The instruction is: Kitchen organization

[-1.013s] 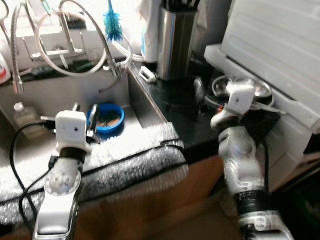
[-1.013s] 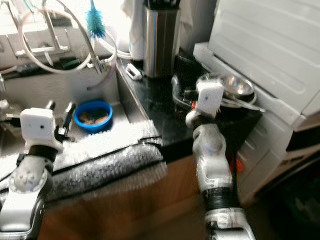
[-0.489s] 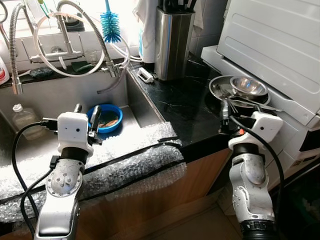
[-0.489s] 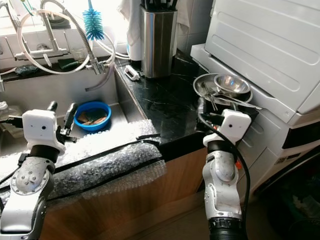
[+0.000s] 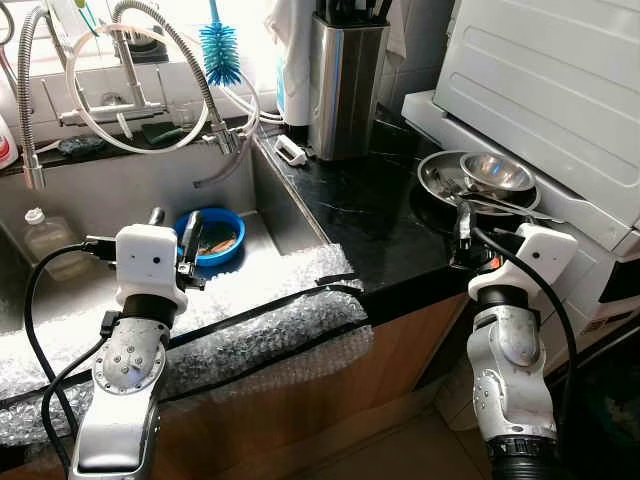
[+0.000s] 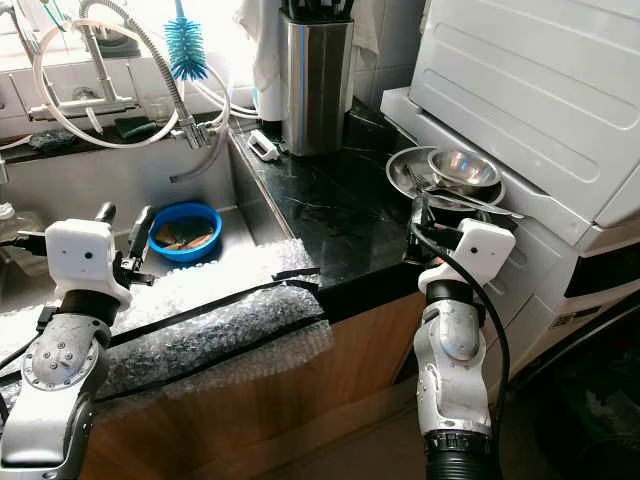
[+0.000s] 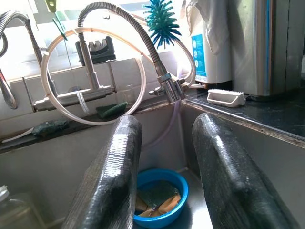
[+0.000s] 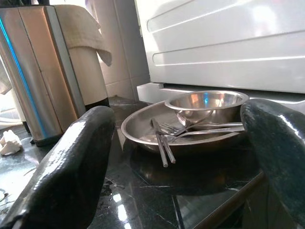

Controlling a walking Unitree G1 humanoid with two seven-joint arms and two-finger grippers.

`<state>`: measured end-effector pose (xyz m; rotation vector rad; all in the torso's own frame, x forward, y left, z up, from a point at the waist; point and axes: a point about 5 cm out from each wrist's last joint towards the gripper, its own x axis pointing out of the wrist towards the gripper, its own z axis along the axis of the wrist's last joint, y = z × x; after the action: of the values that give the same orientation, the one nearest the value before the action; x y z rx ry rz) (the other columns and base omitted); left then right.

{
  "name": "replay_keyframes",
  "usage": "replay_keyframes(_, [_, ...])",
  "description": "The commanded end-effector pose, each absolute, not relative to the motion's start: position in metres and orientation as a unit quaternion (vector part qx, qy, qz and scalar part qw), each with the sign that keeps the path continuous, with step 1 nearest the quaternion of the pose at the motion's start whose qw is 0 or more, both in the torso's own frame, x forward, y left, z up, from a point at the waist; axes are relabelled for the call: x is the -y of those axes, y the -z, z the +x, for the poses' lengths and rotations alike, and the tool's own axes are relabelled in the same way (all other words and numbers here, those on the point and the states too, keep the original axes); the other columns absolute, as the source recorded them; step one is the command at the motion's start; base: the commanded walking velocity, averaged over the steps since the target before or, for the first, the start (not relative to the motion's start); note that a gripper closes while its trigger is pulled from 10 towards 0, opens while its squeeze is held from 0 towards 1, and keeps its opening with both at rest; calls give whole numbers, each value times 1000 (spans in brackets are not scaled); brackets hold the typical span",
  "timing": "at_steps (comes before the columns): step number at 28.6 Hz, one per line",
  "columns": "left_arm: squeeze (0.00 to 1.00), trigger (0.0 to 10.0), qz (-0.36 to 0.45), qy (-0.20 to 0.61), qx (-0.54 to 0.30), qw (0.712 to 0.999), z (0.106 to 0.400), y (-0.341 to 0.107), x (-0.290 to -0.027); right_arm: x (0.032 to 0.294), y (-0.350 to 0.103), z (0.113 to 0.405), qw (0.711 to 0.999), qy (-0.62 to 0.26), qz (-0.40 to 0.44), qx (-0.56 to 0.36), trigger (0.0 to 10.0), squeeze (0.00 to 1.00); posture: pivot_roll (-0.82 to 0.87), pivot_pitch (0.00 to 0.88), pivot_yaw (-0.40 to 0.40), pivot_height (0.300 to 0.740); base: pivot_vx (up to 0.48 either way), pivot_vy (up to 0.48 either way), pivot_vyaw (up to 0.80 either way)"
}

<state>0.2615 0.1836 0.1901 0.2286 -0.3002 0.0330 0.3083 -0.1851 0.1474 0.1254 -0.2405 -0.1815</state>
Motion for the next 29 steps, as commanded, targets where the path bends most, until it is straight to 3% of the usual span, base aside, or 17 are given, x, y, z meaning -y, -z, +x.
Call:
replay_keyframes(1, [0, 10000, 112, -11, 155, 981, 264, -191, -178, 191, -147, 318, 988, 87, 59, 109, 0, 0, -15, 0, -53, 740, 0, 0, 0])
replay_keyframes(6, [0, 10000, 111, -11, 157, 981, 265, -192, -177, 196, -145, 326, 991, 89, 47, 89, 0, 0, -10, 0, -55, 740, 0, 0, 0])
replay_keyframes(7, [0, 10000, 111, -11, 157, 981, 265, -192, -177, 196, -145, 326, 991, 90, 48, 89, 1412, 0, -10, 0, -55, 740, 0, 0, 0])
replay_keyframes(8, [0, 10000, 112, -11, 157, 981, 265, -192, -177, 196, -145, 326, 991, 89, 48, 90, 8706, 0, -11, 0, -55, 740, 0, 0, 0])
replay_keyframes(9, [0, 10000, 111, -11, 157, 981, 265, -192, -177, 196, -145, 327, 991, 87, 47, 90, 10000, 0, -11, 0, -55, 740, 0, 0, 0])
replay_keyframes(14, [0, 10000, 110, -11, 159, 981, 265, -192, -176, 196, -143, 327, 991, 84, 52, 92, 10000, 0, -10, 0, -55, 740, 0, 0, 0])
replay_keyframes(15, [0, 10000, 109, -11, 159, 981, 265, -192, -176, 195, -143, 327, 991, 81, 53, 95, 0, 0, -10, 0, -55, 740, 0, 0, 0])
replay_keyframes(20, [0, 10000, 109, -10, 159, 981, 265, -192, -175, 195, -142, 329, 992, 79, 49, 91, 0, 0, -11, 0, -55, 740, 0, 0, 0])
replay_keyframes(21, [0, 10000, 109, -10, 159, 981, 265, -193, -175, 196, -142, 329, 992, 80, 46, 88, 5961, 0, -12, 0, -55, 740, 0, 0, 0])
replay_keyframes(22, [0, 10000, 109, -10, 160, 981, 265, -193, -175, 196, -142, 330, 992, 81, 45, 88, 10000, 0, -11, 0, -55, 740, 0, 0, 0])
replay_keyframes(29, [0, 10000, 107, -10, 160, 981, 265, -193, -174, 203, -138, 339, 993, 93, 30, 59, 10000, 0, -6, 0, -55, 740, 0, 0, 0])
